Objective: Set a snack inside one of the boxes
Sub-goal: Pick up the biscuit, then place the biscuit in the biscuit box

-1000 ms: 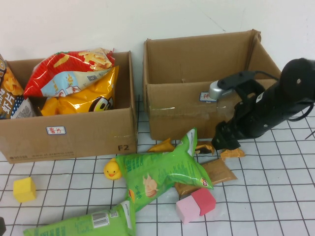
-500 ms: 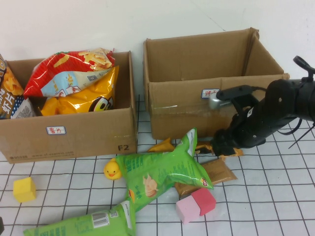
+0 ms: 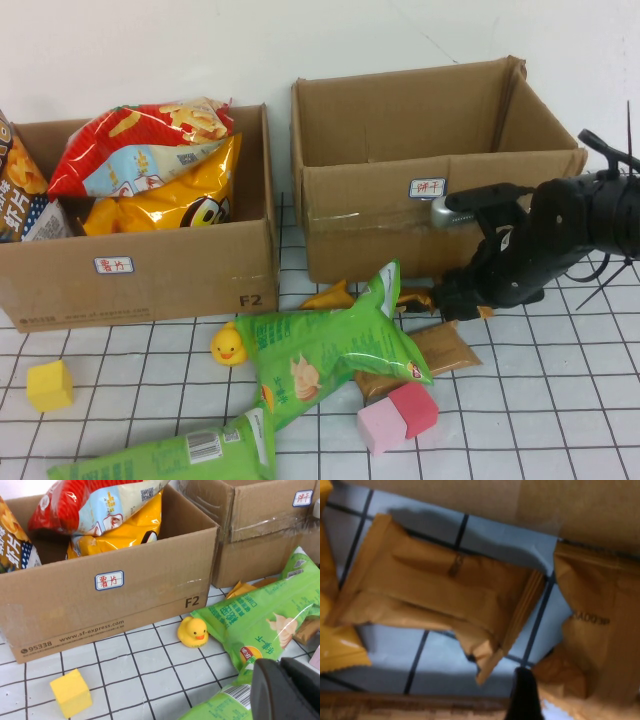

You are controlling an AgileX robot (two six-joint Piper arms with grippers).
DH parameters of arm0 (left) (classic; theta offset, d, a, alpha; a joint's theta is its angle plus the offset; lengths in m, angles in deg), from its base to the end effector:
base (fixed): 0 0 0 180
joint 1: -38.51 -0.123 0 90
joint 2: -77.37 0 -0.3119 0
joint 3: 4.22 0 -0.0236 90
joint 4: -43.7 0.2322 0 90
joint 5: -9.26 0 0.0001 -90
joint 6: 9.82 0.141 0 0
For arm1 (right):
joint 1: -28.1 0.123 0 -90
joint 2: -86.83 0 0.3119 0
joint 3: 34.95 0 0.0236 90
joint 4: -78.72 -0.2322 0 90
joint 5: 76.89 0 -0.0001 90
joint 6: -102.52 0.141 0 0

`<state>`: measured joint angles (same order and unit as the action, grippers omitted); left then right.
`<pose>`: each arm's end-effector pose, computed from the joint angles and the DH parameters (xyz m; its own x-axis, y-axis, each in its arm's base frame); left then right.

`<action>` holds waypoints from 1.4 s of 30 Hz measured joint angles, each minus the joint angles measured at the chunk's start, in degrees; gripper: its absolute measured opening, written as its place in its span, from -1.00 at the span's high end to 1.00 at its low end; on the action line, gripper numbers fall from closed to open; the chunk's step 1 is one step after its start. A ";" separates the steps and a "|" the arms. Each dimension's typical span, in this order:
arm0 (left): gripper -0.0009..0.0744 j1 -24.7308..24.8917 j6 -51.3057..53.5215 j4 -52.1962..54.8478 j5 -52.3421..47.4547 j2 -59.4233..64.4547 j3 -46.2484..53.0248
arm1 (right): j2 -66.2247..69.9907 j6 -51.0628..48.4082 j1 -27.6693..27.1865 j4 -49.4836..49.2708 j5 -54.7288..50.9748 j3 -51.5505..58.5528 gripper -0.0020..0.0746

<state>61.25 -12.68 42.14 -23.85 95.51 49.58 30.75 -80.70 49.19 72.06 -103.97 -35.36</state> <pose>0.0482 -0.0225 0.2778 -0.2677 0.0334 -0.9629 0.3813 0.9215 -0.0740 0.4172 0.1689 0.1508 -0.8288 -0.2689 -0.4907 -0.3448 0.9361 0.0692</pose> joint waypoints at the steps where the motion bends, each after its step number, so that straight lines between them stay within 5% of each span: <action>1: 0.98 0.00 0.00 0.00 0.00 0.00 0.00 | 0.11 0.04 0.00 0.00 0.50 0.00 -0.30; 5: 0.98 0.00 -0.36 0.00 0.00 0.00 0.00 | 0.24 0.14 0.00 0.00 1.30 0.00 -0.07; 13: 0.98 0.00 -0.94 0.00 0.00 0.00 0.00 | 0.33 0.14 0.00 0.00 1.05 0.00 0.76; 24: 0.98 0.00 -1.57 -0.35 0.00 0.00 0.00 | -7.27 -7.28 0.00 -1.48 -10.61 -0.07 0.79; 33: 0.98 0.00 -1.57 -0.35 0.00 0.00 0.00 | -23.06 -24.28 0.00 -13.81 -20.63 -0.07 0.79; 42: 0.98 0.00 -1.66 -0.35 0.00 0.00 0.00 | -27.37 -33.19 0.00 -20.30 1.76 -0.07 0.80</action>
<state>61.25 -14.33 41.79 -23.85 95.51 49.58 3.38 -113.89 49.19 51.75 -102.21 -35.43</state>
